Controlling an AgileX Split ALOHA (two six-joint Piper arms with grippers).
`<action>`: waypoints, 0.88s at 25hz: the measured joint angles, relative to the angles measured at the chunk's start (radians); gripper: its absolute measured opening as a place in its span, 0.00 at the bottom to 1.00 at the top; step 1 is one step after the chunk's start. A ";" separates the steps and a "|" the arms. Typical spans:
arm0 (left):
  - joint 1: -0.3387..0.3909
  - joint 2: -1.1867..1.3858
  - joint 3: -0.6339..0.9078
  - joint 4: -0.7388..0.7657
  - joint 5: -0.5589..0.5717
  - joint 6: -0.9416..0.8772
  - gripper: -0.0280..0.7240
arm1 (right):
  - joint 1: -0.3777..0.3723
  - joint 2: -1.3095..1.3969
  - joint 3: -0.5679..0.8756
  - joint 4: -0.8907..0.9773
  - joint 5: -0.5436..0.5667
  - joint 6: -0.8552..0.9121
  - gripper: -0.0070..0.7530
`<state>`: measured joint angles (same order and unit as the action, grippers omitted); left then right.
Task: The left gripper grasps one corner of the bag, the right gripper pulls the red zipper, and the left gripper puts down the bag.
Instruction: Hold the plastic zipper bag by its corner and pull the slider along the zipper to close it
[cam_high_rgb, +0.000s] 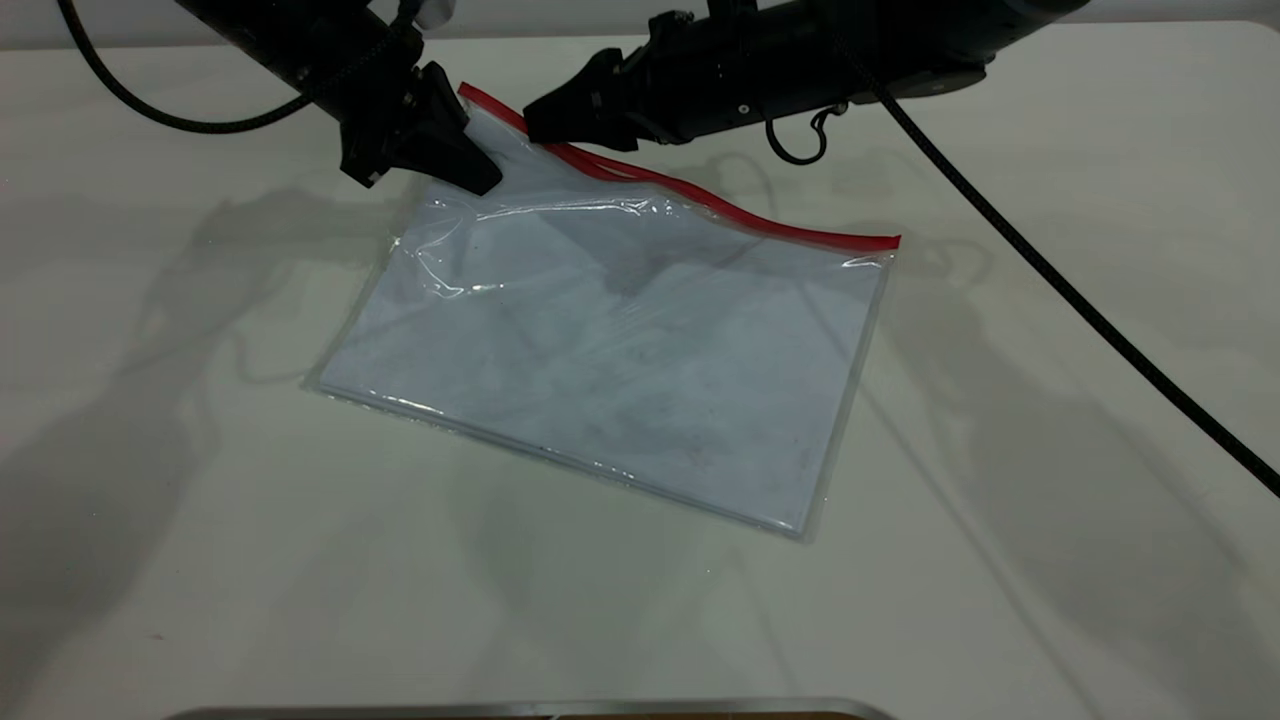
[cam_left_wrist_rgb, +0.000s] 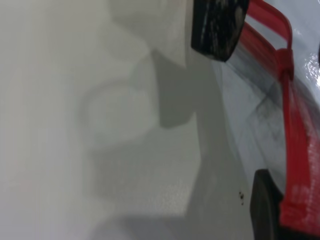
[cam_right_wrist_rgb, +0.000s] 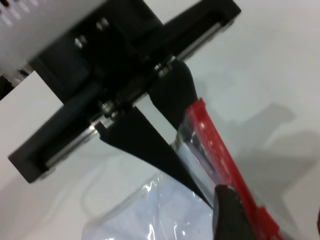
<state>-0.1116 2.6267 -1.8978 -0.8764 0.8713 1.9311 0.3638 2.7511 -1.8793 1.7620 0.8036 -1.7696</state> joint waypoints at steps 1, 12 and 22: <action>0.000 0.000 0.000 0.000 0.000 0.000 0.11 | 0.000 0.004 0.000 0.000 0.000 0.000 0.61; 0.000 0.000 0.000 0.000 -0.002 0.000 0.11 | 0.000 0.008 0.000 0.000 0.001 -0.003 0.30; 0.000 0.000 0.000 0.000 -0.003 -0.018 0.11 | 0.000 0.008 0.000 0.000 0.011 -0.029 0.07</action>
<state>-0.1116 2.6267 -1.8978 -0.8764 0.8683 1.9133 0.3638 2.7596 -1.8797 1.7620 0.8143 -1.7990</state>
